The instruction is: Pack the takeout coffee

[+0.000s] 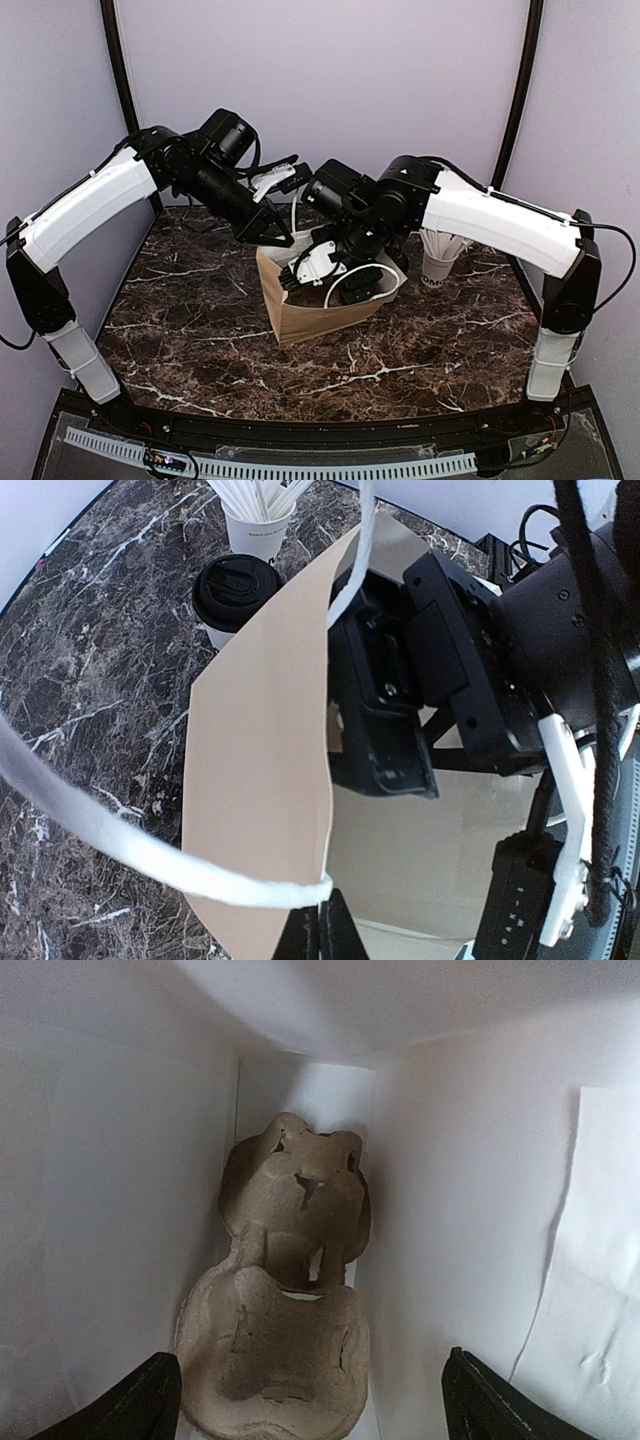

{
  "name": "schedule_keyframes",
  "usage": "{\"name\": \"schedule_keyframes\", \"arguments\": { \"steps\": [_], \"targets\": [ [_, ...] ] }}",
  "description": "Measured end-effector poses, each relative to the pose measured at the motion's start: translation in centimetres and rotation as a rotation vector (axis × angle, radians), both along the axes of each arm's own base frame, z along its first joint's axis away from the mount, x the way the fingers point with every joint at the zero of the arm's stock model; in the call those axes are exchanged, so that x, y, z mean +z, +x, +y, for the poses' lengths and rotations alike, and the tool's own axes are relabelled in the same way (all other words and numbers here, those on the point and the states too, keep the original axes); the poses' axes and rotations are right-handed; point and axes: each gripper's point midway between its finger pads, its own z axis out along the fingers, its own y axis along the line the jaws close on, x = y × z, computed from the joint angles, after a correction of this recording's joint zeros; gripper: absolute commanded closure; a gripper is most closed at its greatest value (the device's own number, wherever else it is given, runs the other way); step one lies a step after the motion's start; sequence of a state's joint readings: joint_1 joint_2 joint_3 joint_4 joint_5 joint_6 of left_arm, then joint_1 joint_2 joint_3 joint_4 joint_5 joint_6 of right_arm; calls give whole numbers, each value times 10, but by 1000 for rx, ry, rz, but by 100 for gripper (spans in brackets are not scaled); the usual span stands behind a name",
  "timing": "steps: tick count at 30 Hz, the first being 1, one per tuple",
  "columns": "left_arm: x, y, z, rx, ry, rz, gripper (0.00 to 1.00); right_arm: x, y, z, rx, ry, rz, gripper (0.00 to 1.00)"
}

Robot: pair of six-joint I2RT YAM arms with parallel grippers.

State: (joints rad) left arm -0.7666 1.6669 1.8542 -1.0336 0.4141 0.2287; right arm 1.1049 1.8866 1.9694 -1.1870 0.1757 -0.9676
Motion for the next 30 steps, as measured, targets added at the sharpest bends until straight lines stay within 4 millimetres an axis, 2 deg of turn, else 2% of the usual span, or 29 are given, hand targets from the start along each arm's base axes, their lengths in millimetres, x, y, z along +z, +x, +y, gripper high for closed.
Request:
{"name": "schedule_keyframes", "arguments": {
  "steps": [5, 13, 25, 30],
  "targets": [
    [-2, -5, 2, -12, -3, 13, 100, -9, -5, -6, -4, -22, 32, 6],
    [-6, -6, 2, -23, -3, 9, 100, -11, -4, -9, -19, -7, 70, 2],
    [-9, -5, 3, -24, 6, 0, 100, -2, -10, -8, -22, 47, 113, 1],
    [-9, -4, 4, -17, 11, -5, 100, 1, -3, -5, -61, 73, 88, 1]
  ]
}}
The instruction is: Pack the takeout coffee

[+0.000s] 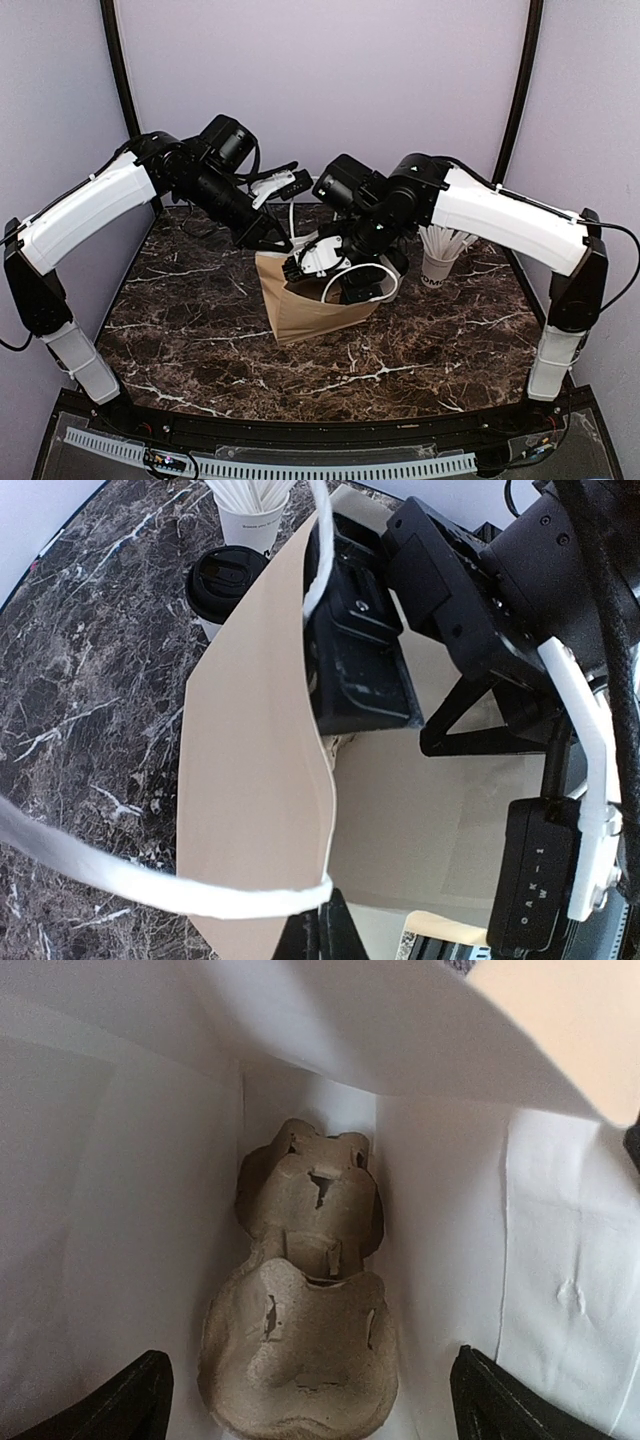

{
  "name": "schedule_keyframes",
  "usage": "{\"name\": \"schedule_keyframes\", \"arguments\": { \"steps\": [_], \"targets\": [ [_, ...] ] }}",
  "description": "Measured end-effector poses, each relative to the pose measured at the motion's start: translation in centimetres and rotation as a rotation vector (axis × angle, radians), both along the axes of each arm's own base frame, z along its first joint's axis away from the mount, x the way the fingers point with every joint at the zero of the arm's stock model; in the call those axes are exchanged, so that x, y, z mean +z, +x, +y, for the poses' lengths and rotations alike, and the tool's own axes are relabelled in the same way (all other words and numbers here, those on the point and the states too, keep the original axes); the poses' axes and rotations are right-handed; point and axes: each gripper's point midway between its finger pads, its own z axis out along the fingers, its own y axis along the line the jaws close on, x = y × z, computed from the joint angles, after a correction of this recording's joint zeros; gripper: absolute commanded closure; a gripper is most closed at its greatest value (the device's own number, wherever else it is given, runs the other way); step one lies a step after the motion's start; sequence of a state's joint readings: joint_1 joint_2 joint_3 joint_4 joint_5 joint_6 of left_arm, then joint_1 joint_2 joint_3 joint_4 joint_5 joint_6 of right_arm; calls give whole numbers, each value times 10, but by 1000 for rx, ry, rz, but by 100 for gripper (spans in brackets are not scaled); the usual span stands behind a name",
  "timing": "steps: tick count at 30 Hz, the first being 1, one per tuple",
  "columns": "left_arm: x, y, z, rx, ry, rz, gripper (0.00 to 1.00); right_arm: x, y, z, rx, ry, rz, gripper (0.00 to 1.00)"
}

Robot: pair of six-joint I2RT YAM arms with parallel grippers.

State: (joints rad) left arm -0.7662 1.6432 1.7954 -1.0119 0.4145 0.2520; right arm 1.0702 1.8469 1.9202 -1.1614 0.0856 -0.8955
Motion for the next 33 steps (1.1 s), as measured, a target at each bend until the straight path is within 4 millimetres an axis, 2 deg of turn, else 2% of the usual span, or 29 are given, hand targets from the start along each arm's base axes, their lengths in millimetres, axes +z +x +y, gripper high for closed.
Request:
{"name": "schedule_keyframes", "arguments": {
  "steps": [5, 8, 9, 12, 13, 15, 24, 33],
  "targets": [
    [-1, 2, 1, 8, 8, -9, 100, -3, 9, -2, -52, -6, -34, 1],
    [-1, 3, 2, 13, 14, -15, 74, -3, 12, -3, -72, -7, -44, 2],
    [-2, 5, 3, 24, 20, -17, 58, -3, 12, -3, -78, -6, -45, 1],
    [-9, 9, 8, 66, 57, -2, 34, -3, 13, -2, -88, -1, -44, 1],
    [-12, 10, 9, 85, 67, 6, 19, -3, 13, -2, -90, -1, -44, 1],
    [-15, 12, 11, 126, 80, 28, 4, -3, 13, -3, -91, -1, -45, 1],
    [-21, 14, 25, 267, 128, 81, 1, -2, 19, -5, -102, -7, -65, 1],
    [-16, 3, 50, 303, 171, 48, 1, -7, 24, -12, -86, -37, -74, 5]
  ]
}}
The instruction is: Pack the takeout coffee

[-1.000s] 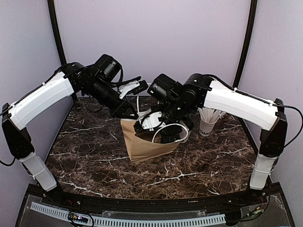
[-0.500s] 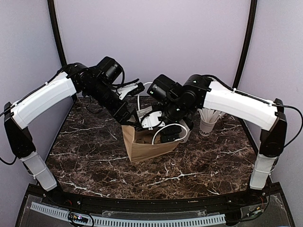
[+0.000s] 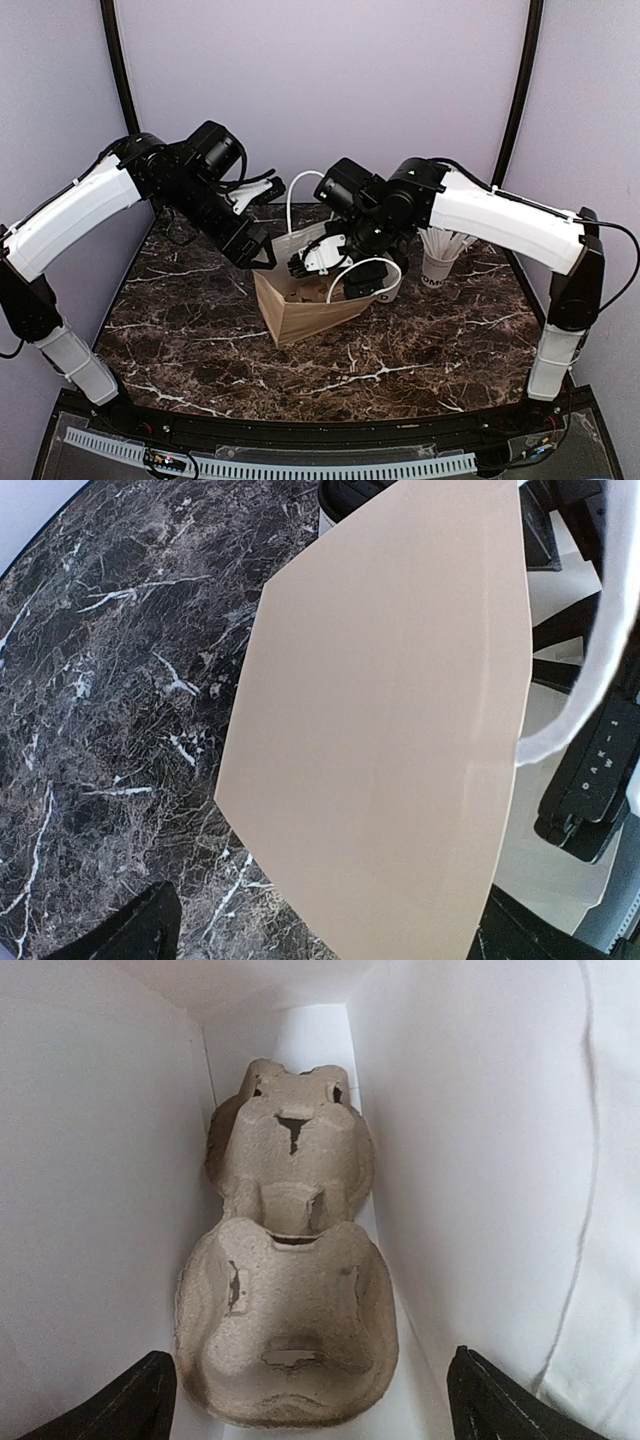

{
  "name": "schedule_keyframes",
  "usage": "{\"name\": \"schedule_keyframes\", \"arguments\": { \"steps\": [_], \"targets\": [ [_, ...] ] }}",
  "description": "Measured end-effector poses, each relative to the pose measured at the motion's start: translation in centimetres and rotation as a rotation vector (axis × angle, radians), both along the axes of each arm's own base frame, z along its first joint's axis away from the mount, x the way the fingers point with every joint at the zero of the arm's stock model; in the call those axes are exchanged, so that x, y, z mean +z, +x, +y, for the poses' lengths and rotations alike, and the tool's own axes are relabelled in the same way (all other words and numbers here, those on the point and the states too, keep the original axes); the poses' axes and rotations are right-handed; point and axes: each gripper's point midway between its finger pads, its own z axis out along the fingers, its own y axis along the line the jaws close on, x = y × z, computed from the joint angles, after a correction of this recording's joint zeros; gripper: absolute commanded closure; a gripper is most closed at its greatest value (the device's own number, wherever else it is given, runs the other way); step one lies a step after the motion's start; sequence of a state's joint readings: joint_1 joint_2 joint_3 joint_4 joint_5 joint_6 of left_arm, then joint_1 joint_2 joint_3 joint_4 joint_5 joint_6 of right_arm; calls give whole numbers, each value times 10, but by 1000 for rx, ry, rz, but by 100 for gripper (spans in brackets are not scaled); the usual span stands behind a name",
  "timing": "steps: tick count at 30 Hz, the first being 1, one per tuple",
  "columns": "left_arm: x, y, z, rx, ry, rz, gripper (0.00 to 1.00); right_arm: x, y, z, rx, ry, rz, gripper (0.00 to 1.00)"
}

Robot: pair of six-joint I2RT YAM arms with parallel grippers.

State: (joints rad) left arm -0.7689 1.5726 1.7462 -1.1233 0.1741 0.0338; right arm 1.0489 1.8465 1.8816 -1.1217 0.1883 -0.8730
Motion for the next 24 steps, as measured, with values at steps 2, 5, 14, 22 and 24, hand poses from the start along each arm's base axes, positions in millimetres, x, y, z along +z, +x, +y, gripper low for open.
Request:
{"name": "schedule_keyframes", "arguments": {
  "steps": [2, 5, 14, 22, 24],
  "targets": [
    [0, 1, 1, 0, 6, -5, 1, -5, -1, -2, 11, -18, 4, 7],
    [0, 1, 1, -5, 10, -12, 1, -15, 0, -1, 25, -44, 11, 7],
    [-7, 5, -2, -30, 27, -15, 1, -55, 11, 1, 53, -152, -3, 8],
    [-7, 11, -4, -34, 43, -40, 1, -75, 28, 4, 34, -210, -54, 32],
    [-7, 13, -3, -30, 46, -50, 1, -73, 31, 5, 27, -209, -64, 33]
  ]
}}
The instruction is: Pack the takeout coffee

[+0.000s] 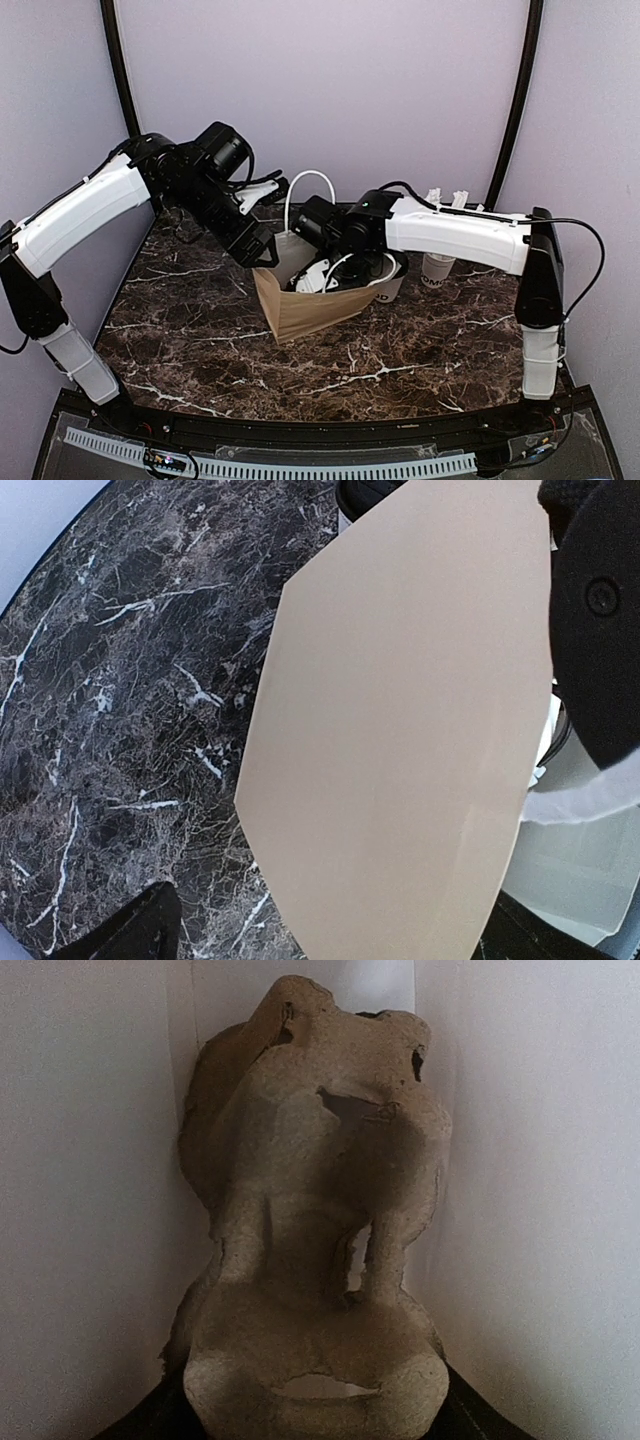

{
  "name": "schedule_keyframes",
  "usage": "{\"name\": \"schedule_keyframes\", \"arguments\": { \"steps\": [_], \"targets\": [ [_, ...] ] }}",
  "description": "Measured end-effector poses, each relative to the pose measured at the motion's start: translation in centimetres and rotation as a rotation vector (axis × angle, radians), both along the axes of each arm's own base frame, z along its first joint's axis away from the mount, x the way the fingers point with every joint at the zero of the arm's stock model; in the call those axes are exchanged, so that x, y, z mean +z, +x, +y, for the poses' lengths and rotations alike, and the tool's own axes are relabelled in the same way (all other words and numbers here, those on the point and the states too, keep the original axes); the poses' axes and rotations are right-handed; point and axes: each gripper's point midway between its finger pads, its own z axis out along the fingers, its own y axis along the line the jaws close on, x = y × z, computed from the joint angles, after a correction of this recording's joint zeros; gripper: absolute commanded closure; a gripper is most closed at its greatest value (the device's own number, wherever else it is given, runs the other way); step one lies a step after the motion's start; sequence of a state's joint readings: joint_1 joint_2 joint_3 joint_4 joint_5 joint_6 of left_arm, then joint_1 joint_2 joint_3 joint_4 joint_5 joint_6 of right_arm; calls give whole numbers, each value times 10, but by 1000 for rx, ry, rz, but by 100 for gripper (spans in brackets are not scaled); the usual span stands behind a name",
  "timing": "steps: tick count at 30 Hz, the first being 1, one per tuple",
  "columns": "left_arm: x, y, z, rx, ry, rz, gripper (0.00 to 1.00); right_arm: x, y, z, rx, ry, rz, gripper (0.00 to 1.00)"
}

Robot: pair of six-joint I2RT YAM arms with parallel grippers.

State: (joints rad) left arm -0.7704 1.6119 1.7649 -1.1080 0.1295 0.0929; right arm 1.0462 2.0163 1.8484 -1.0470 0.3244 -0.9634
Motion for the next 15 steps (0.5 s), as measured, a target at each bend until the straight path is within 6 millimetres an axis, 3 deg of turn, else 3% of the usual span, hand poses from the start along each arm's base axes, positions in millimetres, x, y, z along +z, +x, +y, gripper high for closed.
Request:
{"name": "schedule_keyframes", "arguments": {
  "steps": [7, 15],
  "targets": [
    [3, 13, 5, 37, 26, -62, 1, 25, 3, 11, 1, 52, -13, 34],
    [25, 44, 9, 122, 27, -215, 1, 107, -4, 39, 46, 283, -15, 35]
  ]
}}
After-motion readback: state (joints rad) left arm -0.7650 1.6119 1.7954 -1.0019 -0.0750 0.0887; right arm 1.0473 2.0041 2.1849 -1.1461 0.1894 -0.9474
